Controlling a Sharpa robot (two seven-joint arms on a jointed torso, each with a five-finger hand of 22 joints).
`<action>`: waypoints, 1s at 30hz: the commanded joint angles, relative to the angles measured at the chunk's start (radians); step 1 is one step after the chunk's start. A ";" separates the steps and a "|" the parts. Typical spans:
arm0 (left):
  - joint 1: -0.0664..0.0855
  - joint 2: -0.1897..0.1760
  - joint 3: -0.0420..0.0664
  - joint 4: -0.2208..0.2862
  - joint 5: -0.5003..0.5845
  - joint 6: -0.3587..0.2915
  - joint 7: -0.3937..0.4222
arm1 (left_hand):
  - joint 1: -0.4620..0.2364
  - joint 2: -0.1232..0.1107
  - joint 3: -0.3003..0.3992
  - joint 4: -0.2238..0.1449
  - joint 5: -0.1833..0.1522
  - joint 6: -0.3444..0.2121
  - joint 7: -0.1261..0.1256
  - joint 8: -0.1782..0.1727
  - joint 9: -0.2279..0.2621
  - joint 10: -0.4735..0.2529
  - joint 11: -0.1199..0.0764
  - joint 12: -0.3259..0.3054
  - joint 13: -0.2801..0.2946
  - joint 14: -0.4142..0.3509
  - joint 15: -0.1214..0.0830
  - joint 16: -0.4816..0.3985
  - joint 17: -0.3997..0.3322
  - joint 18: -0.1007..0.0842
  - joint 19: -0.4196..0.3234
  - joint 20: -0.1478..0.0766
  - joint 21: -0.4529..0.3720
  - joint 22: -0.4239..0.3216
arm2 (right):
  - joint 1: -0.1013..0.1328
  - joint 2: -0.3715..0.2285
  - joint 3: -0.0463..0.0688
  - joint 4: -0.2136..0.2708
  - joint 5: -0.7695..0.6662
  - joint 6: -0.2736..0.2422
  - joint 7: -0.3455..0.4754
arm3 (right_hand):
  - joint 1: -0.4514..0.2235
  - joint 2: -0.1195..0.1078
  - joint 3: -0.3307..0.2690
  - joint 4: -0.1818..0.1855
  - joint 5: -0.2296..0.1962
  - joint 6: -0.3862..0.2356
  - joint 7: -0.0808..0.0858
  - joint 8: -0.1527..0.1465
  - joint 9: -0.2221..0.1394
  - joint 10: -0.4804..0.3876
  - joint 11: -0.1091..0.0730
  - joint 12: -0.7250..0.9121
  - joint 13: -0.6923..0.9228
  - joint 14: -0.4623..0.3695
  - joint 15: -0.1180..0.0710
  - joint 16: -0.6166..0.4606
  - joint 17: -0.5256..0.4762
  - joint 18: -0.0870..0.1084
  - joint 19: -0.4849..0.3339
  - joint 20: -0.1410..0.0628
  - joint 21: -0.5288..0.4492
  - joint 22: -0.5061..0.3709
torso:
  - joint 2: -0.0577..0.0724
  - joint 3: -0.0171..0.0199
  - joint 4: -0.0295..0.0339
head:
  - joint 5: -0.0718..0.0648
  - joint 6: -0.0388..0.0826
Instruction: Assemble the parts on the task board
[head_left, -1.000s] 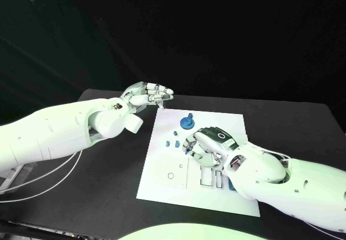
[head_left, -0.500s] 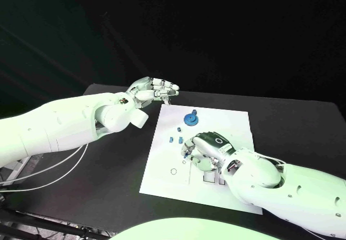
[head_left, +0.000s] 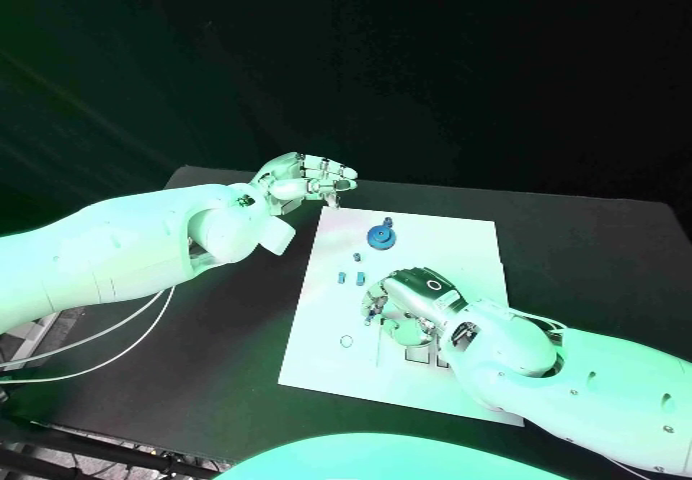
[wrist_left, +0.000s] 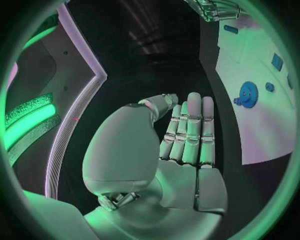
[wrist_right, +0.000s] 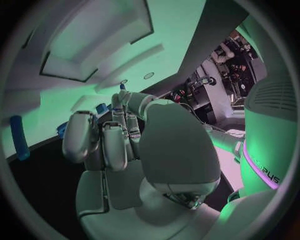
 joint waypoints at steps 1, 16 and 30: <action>0.000 0.001 0.001 0.002 -0.002 0.022 0.002 | -0.003 0.002 0.004 0.000 0.000 -0.006 -0.002 0.002 0.000 -0.004 -0.001 0.005 -0.001 -0.006 0.000 -0.004 0.001 0.006 -0.003 0.003 0.004 0.002 | -0.002 0.002 -0.001 0.002 -0.014 0.018 0.006 | -0.012 0.003 -0.001 -0.005 -0.003 0.001 0.005 0.001 0.001 0.043 -0.035 -0.004 0.001 0.053 -0.006 0.000 -0.002 -0.012 0.003 0.007 0.000 0.145 | 0.000 0.0003 0.0002 | -0.001 -0.001; 0.000 0.000 0.001 0.002 -0.002 0.026 0.000 | -0.033 -0.004 -0.013 0.016 -0.012 -0.010 -0.002 0.006 0.002 -0.010 0.001 0.010 -0.003 -0.002 0.004 0.001 0.006 0.005 -0.006 0.009 -0.008 -0.005 | -0.004 0.006 -0.001 0.004 -0.015 0.028 0.003 | -0.012 0.003 -0.001 -0.005 -0.003 0.001 0.005 0.001 0.001 0.043 -0.035 -0.004 0.001 0.053 -0.006 0.000 -0.002 -0.012 0.003 0.007 0.000 0.145 | 0.000 -0.0003 0.0005 | -0.002 -0.001; 0.000 -0.002 0.000 0.002 -0.002 0.029 -0.004 | -0.033 -0.005 -0.014 0.017 -0.012 -0.011 -0.003 0.006 0.002 -0.010 0.001 0.010 -0.003 -0.002 0.004 0.001 0.006 0.006 -0.006 0.009 -0.010 -0.006 | -0.004 0.006 -0.001 -0.001 -0.031 0.071 -0.013 | -0.013 0.004 0.000 -0.007 -0.005 0.000 0.005 0.001 0.002 0.043 -0.035 -0.005 0.001 0.053 -0.006 -0.001 -0.003 -0.011 0.002 0.007 -0.004 0.144 | 0.000 -0.0002 0.0003 | -0.003 -0.005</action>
